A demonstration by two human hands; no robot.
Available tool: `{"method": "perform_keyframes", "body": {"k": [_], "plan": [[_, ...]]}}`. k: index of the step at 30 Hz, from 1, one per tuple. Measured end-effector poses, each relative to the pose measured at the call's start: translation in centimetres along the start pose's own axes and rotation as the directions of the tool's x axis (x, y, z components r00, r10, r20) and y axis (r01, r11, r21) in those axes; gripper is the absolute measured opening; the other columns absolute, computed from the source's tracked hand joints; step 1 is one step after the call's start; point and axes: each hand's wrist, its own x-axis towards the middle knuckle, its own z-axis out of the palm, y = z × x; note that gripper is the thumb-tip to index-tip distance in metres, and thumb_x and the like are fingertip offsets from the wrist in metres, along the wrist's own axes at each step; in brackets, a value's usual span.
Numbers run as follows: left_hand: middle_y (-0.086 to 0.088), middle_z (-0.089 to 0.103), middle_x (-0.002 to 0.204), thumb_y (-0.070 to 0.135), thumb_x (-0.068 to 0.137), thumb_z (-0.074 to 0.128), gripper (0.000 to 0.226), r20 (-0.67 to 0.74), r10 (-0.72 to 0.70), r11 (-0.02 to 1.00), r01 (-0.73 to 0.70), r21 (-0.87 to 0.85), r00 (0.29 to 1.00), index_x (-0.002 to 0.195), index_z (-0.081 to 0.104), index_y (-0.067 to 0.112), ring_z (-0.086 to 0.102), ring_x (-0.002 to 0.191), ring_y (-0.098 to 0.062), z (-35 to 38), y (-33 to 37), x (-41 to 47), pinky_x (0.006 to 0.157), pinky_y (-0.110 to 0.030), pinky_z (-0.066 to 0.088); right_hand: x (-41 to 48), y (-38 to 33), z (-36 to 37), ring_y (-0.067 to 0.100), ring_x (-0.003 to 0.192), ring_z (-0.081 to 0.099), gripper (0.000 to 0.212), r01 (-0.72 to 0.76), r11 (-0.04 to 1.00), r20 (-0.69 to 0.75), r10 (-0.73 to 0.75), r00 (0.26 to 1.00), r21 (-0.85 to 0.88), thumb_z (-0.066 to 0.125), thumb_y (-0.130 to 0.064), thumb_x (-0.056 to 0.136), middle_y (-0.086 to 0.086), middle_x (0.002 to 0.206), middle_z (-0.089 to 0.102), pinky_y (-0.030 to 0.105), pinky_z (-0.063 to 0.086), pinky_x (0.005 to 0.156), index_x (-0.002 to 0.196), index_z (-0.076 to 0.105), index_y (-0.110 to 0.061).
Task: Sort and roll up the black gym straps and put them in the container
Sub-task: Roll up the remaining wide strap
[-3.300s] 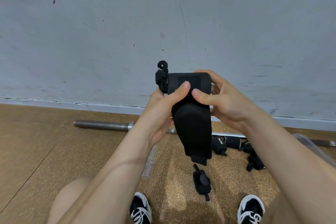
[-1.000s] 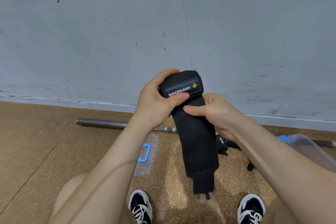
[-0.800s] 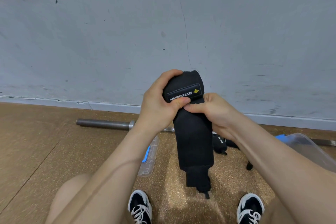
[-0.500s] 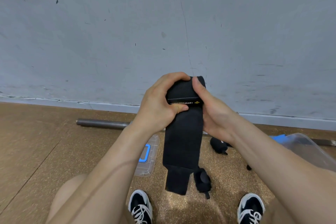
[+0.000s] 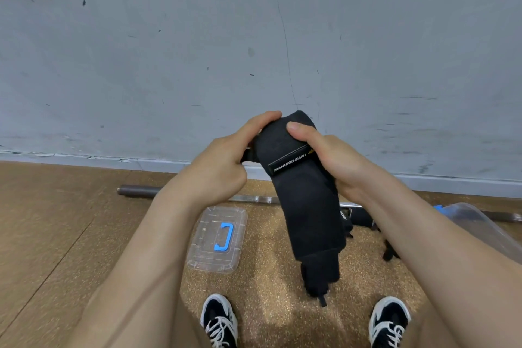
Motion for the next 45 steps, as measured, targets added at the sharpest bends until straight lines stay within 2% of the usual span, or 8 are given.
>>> {"method": "perform_keyframes", "body": {"k": [5, 16, 19, 22, 34, 38, 42, 45], "plan": [[-0.002, 0.063, 0.087, 0.023, 0.068, 0.058, 0.065, 0.100, -0.129, 0.922, 0.156, -0.353, 0.987, 0.128, 0.054, 0.047, 0.052, 0.065, -0.004, 0.1, 0.1, -0.2, 0.060, -0.023, 0.037, -0.6, -0.2, -1.2, 0.026, 0.089, 0.074, 0.067, 0.164, 0.972, 0.069, -0.154, 0.986, -0.167, 0.071, -0.067, 0.069, 0.011, 0.094, 0.077, 0.033, 0.056, 0.076, 0.100, 0.075, -0.007], [0.011, 0.052, 0.074, 0.060, 0.059, 0.083, 0.054, 0.165, -0.041, 0.690, 0.147, -0.709, 0.986, 0.103, 0.066, 0.035, 0.036, 0.058, -0.008, 2.0, 1.0, 0.4, 0.045, -0.017, 0.022, -1.1, -0.6, -2.0, 0.021, 0.095, 0.073, 0.051, 0.222, 0.973, 0.055, -0.219, 0.974, -0.061, 0.061, -0.060, 0.082, 0.008, 0.100, 0.077, 0.034, 0.054, 0.085, 0.101, 0.073, -0.014], [0.017, 0.055, 0.060, 0.039, 0.075, 0.082, 0.024, -0.094, -0.211, 0.746, 0.098, -0.658, 0.973, 0.090, 0.066, 0.029, 0.046, 0.050, -0.005, 3.7, 2.2, 0.9, 0.045, -0.013, 0.035, -1.1, -0.4, -1.2, 0.022, 0.097, 0.073, 0.058, 0.140, 0.990, 0.039, -0.140, 0.989, 0.022, 0.064, -0.063, 0.076, 0.008, 0.102, 0.077, 0.037, 0.054, 0.089, 0.104, 0.073, -0.013], [0.011, 0.074, 0.085, 0.021, 0.077, 0.080, 0.034, -0.248, -0.181, 0.801, -0.004, -0.599, 0.952, 0.108, 0.067, 0.022, 0.070, 0.082, -0.005, 3.8, 2.0, 1.1, 0.070, -0.018, 0.054, -1.3, -0.4, -0.8, 0.022, 0.101, 0.072, 0.067, 0.007, 0.986, 0.089, -0.022, 0.996, 0.165, 0.061, -0.063, 0.071, 0.008, 0.107, 0.076, 0.037, 0.054, 0.092, 0.112, 0.072, -0.011], [0.018, 0.065, 0.120, 0.019, 0.060, 0.084, 0.076, -0.302, 0.040, 0.970, -0.110, -0.218, 0.952, 0.123, 0.057, 0.051, 0.062, 0.112, -0.005, 3.3, 0.5, 1.1, 0.098, -0.037, 0.053, -1.4, -0.3, -0.3, 0.023, 0.094, 0.071, 0.038, -0.045, 0.986, 0.065, 0.035, 0.997, 0.160, 0.057, -0.049, 0.092, 0.009, 0.108, 0.075, 0.041, 0.054, 0.089, 0.105, 0.072, -0.017], [0.016, 0.063, 0.123, 0.018, 0.063, 0.083, 0.078, -0.250, 0.100, 0.988, -0.126, -0.089, 0.963, 0.127, 0.053, 0.051, 0.059, 0.117, -0.015, 2.6, 0.0, 1.3, 0.097, -0.044, 0.051, -1.5, -0.2, 0.0, 0.016, 0.078, 0.071, 0.047, -0.072, 0.987, 0.130, 0.053, 0.990, 0.147, 0.058, -0.059, 0.085, 0.003, 0.096, 0.076, 0.029, 0.057, 0.063, 0.107, 0.070, -0.019], [0.016, 0.058, 0.119, -0.007, 0.072, 0.079, 0.086, -0.285, -0.018, 0.953, -0.070, -0.296, 0.958, 0.133, 0.045, 0.044, 0.060, 0.104, 0.001, 3.1, 0.4, 1.0, 0.083, -0.021, 0.054, -1.0, 0.0, 0.4, 0.026, 0.106, 0.069, 0.050, 0.027, 0.972, 0.061, -0.043, 0.997, 0.233, 0.062, -0.045, 0.089, 0.011, 0.118, 0.072, 0.044, 0.055, 0.092, 0.126, 0.064, -0.012], [0.002, 0.056, 0.118, 0.009, 0.078, 0.081, 0.084, -0.266, -0.355, 0.799, 0.143, -0.584, 0.896, 0.136, 0.031, 0.042, 0.067, 0.101, -0.014, 3.6, 0.7, 1.1, 0.081, -0.035, 0.060, -0.7, -0.1, 0.2, 0.027, 0.112, 0.068, 0.059, 0.126, 0.909, 0.022, -0.146, 0.989, 0.398, 0.067, -0.039, 0.080, 0.012, 0.122, 0.070, 0.038, 0.059, 0.085, 0.132, 0.060, -0.011]]}}
